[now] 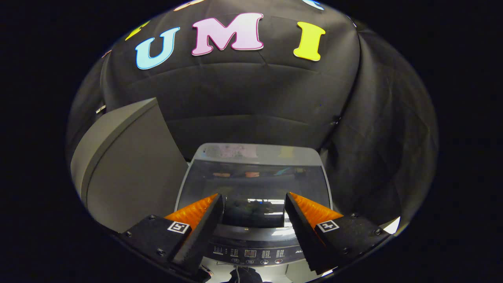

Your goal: Put the clothes into the washing machine and then close the washing machine lid.

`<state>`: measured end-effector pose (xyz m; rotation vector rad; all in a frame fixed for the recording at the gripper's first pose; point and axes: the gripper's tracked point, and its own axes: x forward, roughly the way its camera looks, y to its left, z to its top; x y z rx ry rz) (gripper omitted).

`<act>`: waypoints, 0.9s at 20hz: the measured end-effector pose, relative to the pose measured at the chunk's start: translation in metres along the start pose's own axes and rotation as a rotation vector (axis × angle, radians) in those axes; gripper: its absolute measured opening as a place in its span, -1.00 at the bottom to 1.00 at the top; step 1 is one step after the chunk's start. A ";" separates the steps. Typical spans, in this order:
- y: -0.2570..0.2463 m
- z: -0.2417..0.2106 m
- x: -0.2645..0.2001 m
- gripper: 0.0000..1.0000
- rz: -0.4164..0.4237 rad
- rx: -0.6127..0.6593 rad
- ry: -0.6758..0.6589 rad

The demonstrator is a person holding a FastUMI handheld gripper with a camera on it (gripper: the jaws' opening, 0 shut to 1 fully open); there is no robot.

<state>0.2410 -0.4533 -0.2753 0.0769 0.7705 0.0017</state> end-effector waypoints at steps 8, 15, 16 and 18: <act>0.024 0.110 -0.039 1.00 -0.006 0.054 -0.315; 0.089 0.176 -0.098 1.00 0.017 0.022 -0.567; 0.102 0.179 -0.102 1.00 0.032 0.014 -0.580; 0.130 0.180 -0.109 1.00 0.055 0.000 -0.584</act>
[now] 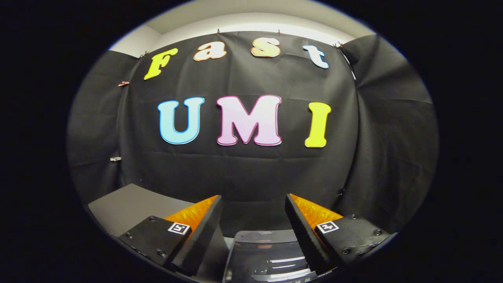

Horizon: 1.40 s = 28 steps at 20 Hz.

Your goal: Put the clothes into the washing machine and then close the washing machine lid.

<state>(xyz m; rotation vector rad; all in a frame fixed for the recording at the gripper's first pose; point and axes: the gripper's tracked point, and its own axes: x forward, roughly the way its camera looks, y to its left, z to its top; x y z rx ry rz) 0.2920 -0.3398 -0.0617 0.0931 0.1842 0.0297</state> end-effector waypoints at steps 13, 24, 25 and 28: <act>0.195 0.009 -0.046 1.00 0.145 -0.013 -0.026; 0.307 0.003 -0.089 0.97 0.222 0.005 -0.037; 0.310 0.003 -0.089 0.98 0.226 0.005 -0.037; 0.311 0.001 -0.086 0.97 0.230 0.004 -0.024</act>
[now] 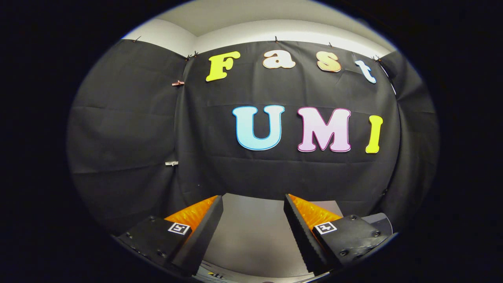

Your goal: Put the clothes into the washing machine and then close the washing machine lid.

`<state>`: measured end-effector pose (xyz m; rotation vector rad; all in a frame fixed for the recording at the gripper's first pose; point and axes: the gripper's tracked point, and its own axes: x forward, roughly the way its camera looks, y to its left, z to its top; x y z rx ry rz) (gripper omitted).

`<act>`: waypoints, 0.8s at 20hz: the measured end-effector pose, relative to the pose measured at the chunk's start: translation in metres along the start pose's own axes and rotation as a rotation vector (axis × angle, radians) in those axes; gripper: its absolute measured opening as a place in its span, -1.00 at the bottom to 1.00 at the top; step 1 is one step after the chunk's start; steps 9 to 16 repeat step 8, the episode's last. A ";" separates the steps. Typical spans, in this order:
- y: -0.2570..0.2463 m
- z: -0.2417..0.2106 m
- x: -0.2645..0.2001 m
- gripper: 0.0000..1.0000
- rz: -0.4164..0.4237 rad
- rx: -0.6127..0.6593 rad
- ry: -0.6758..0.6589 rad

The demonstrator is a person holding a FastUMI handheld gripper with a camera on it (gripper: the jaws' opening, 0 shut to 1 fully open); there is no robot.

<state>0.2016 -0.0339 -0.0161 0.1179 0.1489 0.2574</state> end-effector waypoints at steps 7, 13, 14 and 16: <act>-0.013 0.000 0.001 0.97 -0.023 -0.014 0.003; -0.014 -0.001 0.003 0.98 -0.024 -0.017 0.008; -0.014 -0.001 0.003 0.98 -0.024 -0.017 0.008; -0.014 -0.001 0.003 0.98 -0.024 -0.017 0.008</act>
